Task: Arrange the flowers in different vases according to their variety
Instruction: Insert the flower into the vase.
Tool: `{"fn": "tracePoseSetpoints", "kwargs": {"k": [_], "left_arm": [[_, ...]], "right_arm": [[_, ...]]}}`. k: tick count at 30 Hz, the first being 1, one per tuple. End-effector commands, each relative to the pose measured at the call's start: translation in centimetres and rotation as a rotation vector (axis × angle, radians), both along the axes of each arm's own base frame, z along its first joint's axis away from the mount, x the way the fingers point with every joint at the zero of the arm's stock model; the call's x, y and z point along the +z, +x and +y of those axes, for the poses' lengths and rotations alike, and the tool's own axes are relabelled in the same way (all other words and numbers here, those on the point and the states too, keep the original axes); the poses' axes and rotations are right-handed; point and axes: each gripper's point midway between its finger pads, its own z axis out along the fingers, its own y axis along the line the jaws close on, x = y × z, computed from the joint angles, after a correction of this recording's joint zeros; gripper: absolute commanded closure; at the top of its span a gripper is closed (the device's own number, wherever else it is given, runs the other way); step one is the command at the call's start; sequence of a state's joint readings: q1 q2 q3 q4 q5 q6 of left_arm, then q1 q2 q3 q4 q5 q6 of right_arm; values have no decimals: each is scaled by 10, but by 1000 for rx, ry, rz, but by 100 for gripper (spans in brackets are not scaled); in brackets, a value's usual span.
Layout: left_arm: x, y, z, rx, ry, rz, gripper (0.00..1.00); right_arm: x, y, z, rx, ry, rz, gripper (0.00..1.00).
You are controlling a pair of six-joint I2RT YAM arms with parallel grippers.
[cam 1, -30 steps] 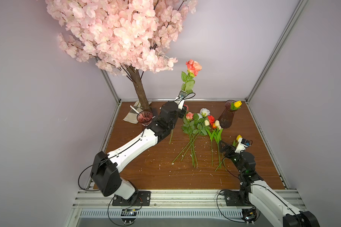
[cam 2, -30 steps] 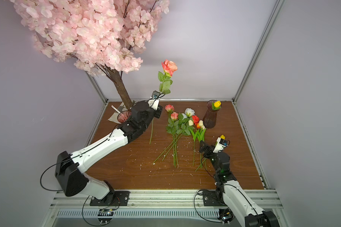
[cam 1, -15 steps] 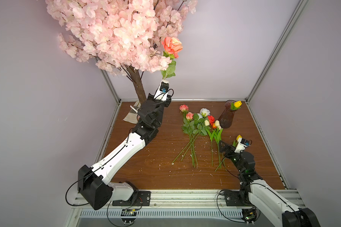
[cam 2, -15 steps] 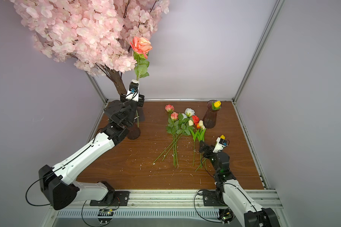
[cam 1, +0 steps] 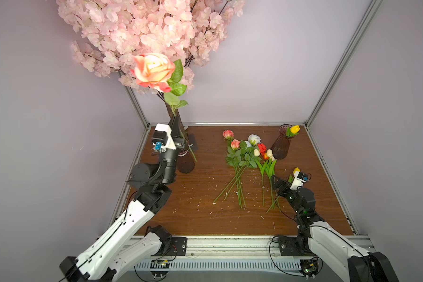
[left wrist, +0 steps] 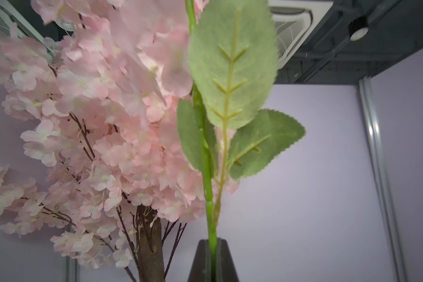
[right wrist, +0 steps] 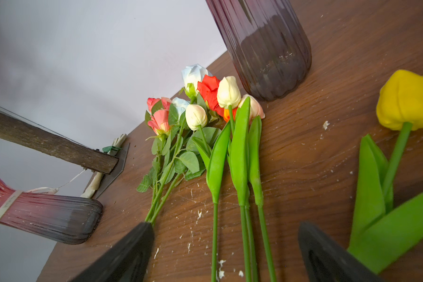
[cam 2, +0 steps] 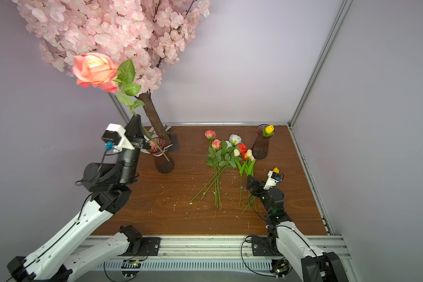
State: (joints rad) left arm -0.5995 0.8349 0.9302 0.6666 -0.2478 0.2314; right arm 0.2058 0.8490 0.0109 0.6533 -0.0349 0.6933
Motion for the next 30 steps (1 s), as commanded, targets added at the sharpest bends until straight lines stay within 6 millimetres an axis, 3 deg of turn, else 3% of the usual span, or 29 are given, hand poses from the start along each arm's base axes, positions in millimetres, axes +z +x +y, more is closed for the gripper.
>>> {"fn": "tracePoseSetpoints", "kwargs": {"k": [1,4,8,14,20,24,30], "left_arm": [[-1,-16,-21,-211,-7,17,100],[8,-28,-8,-195,-44,-19,100],[16,-21,16,-39,-86,-33,100],[11,22,28,224,-48,6,100],[-5,69,46,308,-49,49,100],[-2,83,72,345,-73,49,100],[15,87,81,331,-49,55,100]], "right_arm": [[20,8,3,10,15,-63,0],[18,9,4,12,16,-56,0],[17,9,4,12,15,-53,1],[15,9,3,9,12,-46,0],[16,9,3,9,11,-49,0],[16,8,3,8,12,-49,0],[17,9,4,15,19,-52,0]]}}
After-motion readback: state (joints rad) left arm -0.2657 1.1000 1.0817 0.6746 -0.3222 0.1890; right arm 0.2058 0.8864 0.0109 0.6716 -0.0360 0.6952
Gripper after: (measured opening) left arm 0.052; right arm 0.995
